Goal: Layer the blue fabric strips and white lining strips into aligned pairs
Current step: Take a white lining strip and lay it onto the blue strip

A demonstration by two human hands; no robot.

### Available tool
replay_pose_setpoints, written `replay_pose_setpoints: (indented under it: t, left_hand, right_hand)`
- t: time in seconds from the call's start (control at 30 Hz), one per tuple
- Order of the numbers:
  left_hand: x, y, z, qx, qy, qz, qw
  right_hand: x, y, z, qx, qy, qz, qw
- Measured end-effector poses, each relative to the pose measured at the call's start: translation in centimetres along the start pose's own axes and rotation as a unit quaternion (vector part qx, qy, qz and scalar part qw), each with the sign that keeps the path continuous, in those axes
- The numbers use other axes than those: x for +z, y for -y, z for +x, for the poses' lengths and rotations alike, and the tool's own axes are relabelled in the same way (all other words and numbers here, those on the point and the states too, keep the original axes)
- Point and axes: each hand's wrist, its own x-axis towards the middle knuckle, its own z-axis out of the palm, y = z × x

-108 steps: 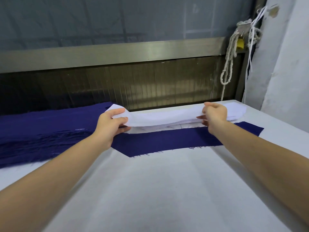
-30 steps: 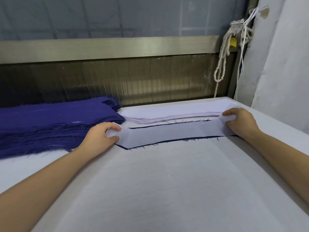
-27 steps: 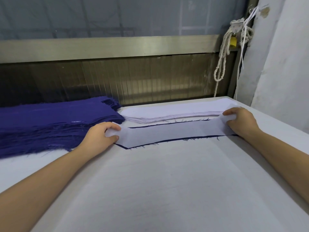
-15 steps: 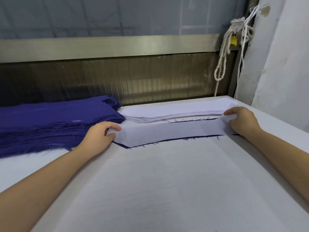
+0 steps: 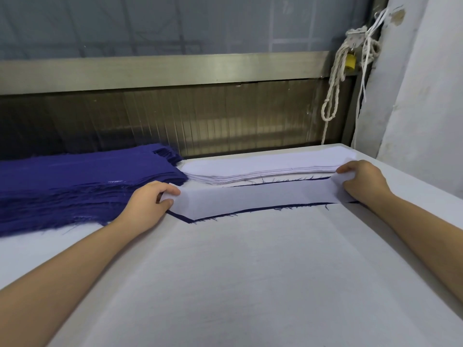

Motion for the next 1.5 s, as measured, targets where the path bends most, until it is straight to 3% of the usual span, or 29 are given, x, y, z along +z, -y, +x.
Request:
replay_pose_setpoints:
  t: [0.87, 1.13, 1.37, 1.5]
  left_hand:
    - [0.05, -0.3, -0.35, 0.035, -0.008, 0.046, 0.998]
    - [0.14, -0.55, -0.48, 0.039, -0.03, 0.031, 0.998]
    - [0.02, -0.79, -0.72, 0.058, -0.05, 0.075, 0.994]
    - [0.12, -0.35, -0.59, 0.066, -0.034, 0.074, 0.994]
  right_hand:
    - [0.19, -0.76, 0.62, 0.008, -0.015, 0.011, 1.0]
    - [0.12, -0.87, 0.81, 0.005, 0.006, -0.03, 1.0]
    - [0.24, -0.87, 0.32, 0.002, -0.026, -0.112, 0.993]
    - [0.24, -0.88, 0.52, -0.012, 0.008, -0.125, 0.992]
